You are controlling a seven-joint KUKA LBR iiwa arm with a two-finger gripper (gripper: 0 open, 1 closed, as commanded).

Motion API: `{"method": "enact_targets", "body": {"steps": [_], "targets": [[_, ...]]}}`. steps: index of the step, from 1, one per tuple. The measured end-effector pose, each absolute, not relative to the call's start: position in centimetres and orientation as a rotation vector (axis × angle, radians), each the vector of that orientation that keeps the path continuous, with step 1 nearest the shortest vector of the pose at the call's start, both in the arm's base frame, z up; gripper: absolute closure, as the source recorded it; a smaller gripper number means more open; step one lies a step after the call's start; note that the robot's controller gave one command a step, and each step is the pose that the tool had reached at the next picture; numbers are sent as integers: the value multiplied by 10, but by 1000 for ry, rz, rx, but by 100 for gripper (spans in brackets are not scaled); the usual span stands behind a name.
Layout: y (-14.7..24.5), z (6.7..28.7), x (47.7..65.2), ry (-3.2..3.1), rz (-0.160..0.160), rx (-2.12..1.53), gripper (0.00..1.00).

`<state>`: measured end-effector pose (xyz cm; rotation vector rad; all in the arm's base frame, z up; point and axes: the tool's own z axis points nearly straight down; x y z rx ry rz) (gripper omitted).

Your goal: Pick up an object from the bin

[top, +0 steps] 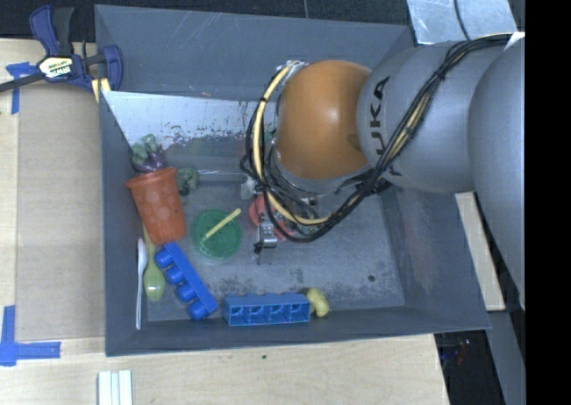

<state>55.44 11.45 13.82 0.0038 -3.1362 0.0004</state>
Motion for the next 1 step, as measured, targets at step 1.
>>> {"method": "enact_targets", "body": {"steps": [1], "targets": [[114, 143, 556, -3144, -1, 0, 0]]}}
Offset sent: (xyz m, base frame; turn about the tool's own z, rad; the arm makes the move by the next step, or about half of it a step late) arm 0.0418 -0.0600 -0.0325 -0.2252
